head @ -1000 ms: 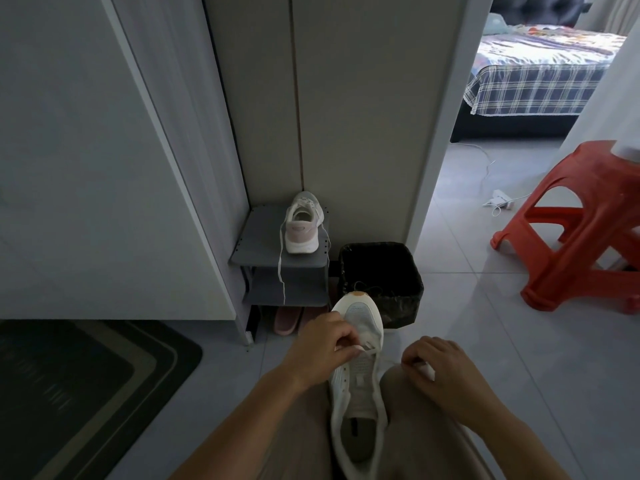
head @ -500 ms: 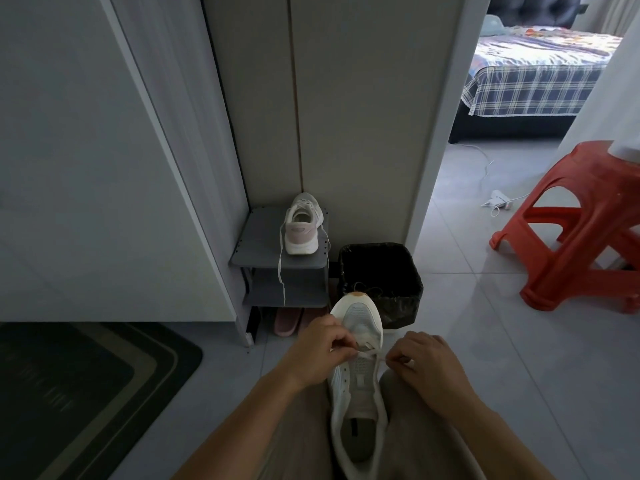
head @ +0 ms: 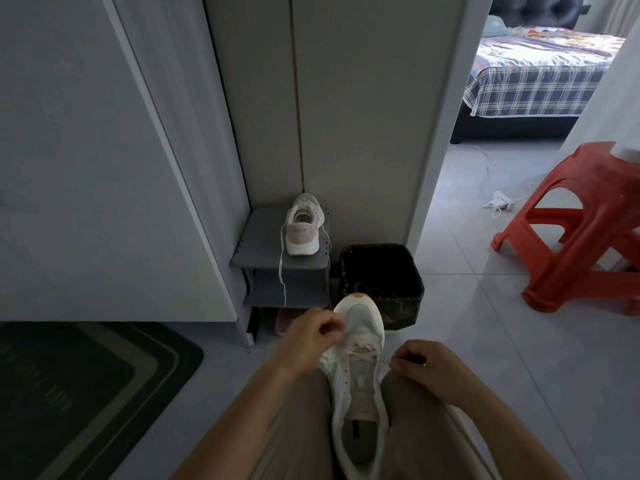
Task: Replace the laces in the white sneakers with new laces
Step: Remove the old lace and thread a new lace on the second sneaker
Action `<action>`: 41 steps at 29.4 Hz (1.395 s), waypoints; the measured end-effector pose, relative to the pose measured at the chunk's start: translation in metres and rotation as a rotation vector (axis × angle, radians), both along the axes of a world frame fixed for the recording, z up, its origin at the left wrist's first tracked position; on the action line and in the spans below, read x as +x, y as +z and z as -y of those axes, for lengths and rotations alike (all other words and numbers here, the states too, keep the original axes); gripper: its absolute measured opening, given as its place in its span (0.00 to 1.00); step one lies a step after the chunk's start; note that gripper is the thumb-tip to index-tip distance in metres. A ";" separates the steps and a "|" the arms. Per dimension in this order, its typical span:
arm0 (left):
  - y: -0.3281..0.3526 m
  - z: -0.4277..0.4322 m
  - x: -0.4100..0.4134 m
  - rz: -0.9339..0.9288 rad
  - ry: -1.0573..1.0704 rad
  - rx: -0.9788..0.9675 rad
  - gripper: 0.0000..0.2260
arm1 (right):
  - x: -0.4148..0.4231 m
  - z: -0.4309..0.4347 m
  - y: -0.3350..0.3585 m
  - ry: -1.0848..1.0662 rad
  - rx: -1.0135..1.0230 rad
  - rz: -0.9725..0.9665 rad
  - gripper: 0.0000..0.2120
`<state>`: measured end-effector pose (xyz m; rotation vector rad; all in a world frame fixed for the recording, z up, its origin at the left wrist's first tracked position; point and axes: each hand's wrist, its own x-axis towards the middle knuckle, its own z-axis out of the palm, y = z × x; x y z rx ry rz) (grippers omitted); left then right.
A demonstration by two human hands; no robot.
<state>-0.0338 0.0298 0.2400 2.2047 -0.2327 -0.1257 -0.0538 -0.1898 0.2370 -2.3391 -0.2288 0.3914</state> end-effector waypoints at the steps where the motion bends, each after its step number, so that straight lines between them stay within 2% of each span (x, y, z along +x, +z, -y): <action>1: -0.003 -0.009 0.000 0.004 0.091 -0.073 0.05 | 0.000 -0.002 -0.001 -0.002 0.006 0.012 0.06; 3: -0.010 -0.023 -0.003 -0.003 0.176 -0.122 0.09 | 0.001 -0.006 -0.002 0.006 0.013 0.038 0.04; 5: -0.012 -0.024 -0.007 -0.027 0.128 -0.117 0.10 | 0.002 -0.009 -0.002 0.015 0.011 0.055 0.04; 8: -0.013 -0.014 -0.013 -0.017 0.018 -0.108 0.09 | 0.003 -0.013 -0.003 0.015 0.018 0.061 0.08; 13: -0.016 0.001 -0.015 0.132 -0.101 0.037 0.04 | 0.003 -0.014 -0.002 0.023 0.021 0.041 0.10; 17: -0.015 0.000 -0.014 0.197 -0.107 0.058 0.04 | 0.005 -0.014 -0.002 0.049 0.012 0.026 0.04; 21: -0.010 0.009 -0.012 0.344 -0.222 0.284 0.07 | 0.006 -0.013 0.000 0.059 0.011 0.027 0.07; 24: -0.008 0.024 -0.014 0.547 -0.272 0.474 0.04 | 0.004 -0.015 -0.006 0.056 -0.104 0.208 0.04; 26: -0.008 0.032 -0.015 0.623 -0.243 0.572 0.07 | 0.000 -0.017 -0.009 0.066 -0.197 0.356 0.04; 29: -0.017 0.038 -0.018 0.718 -0.245 0.601 0.04 | -0.002 -0.013 -0.019 0.118 -0.264 0.676 0.05; 33: -0.025 0.036 -0.027 0.846 -0.247 0.612 0.10 | -0.008 -0.008 -0.028 0.220 -0.346 0.929 0.12; 36: -0.025 0.034 -0.029 0.901 -0.269 0.652 0.09 | -0.009 -0.010 -0.024 0.216 -0.338 0.820 0.13; 39: -0.031 0.032 -0.029 0.877 -0.202 0.633 0.07 | -0.008 -0.017 -0.016 0.054 -0.231 0.459 0.17; 41: -0.035 0.031 -0.031 0.828 -0.131 0.602 0.04 | -0.003 -0.018 -0.010 -0.027 -0.107 0.116 0.17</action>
